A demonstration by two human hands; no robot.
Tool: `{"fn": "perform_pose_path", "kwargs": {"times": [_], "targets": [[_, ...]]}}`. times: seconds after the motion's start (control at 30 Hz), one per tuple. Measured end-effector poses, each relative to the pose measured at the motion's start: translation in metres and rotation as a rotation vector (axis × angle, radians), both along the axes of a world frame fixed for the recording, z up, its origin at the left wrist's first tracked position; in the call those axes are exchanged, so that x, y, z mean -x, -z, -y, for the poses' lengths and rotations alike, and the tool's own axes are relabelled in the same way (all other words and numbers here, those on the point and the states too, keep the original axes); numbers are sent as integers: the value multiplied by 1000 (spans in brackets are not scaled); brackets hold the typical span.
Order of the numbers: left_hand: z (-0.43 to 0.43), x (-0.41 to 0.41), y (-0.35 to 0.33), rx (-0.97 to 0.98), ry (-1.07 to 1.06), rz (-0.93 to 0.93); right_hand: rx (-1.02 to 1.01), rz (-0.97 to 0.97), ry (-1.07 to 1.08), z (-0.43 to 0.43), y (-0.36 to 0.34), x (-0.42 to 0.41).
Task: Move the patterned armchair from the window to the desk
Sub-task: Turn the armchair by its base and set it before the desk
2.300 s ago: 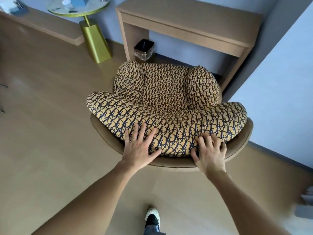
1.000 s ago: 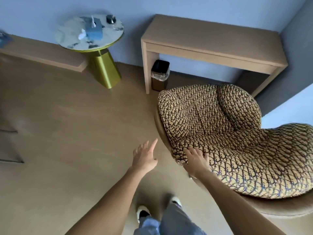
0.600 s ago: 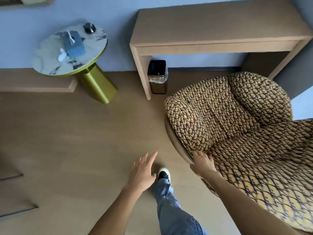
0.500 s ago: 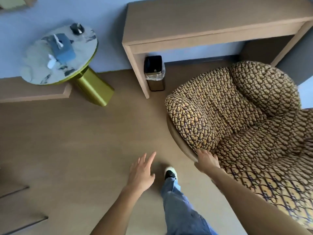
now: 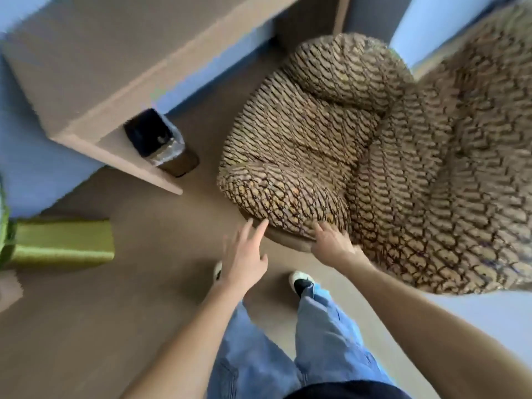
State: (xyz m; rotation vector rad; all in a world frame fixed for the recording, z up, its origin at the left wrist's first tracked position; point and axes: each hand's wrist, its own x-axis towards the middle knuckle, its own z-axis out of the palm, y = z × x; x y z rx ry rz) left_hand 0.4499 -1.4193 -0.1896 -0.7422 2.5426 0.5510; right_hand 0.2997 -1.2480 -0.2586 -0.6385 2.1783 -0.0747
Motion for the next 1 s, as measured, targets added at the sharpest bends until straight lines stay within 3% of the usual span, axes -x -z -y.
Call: {"fn": "perform_pose_path", "kwargs": {"times": [0.27, 0.5, 0.77, 0.87, 0.93, 1.0], "targets": [[87, 71, 133, -50, 437, -5, -3, -75, 372, 36, 120, -6], [135, 115, 218, -26, 655, -103, -82, -325, 420, 71, 168, -35], [165, 107, 234, 112, 758, -237, -10, -442, 498, 111, 170, -54], [176, 113, 227, 73, 746, -257, 163, -454, 603, 114, 165, -62], [180, 107, 219, 59, 702, -366, 375, -610, 694, 107, 164, -79], [176, 86, 216, 72, 765, -588, 393, -802, 681, 95, 169, -98]]}}
